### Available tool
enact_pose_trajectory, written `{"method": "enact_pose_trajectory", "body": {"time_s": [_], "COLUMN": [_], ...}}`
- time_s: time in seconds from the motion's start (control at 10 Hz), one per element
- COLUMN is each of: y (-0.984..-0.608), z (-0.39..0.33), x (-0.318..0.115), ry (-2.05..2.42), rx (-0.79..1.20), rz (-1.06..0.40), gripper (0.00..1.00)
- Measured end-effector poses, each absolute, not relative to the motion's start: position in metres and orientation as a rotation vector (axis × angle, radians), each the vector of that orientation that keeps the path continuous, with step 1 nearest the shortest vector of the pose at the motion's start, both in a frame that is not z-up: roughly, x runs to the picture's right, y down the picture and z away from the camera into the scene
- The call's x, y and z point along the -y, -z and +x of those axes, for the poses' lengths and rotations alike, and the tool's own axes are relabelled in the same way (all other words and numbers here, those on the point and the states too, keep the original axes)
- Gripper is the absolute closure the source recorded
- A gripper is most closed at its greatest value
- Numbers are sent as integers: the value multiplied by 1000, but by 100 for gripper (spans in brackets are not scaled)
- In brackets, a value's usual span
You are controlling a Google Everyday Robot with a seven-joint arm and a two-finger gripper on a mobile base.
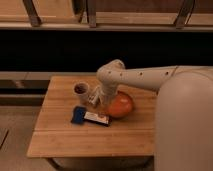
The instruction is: Push the ceramic bowl across the table
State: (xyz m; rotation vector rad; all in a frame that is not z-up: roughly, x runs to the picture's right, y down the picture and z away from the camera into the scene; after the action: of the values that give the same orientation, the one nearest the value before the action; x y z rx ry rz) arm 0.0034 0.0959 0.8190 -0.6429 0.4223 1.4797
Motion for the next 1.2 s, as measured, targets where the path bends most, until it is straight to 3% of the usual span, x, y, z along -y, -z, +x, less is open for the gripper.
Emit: {"method": "enact_pose_trajectory", "body": {"time_s": [0.6,1.2], "y": [-871,-866], "z": [-22,-23], "x": [-116,-115], "ry": [-1361,-1339], "rx": [-420,-425], "rz": [-811,-786], "gripper": [100,100]}}
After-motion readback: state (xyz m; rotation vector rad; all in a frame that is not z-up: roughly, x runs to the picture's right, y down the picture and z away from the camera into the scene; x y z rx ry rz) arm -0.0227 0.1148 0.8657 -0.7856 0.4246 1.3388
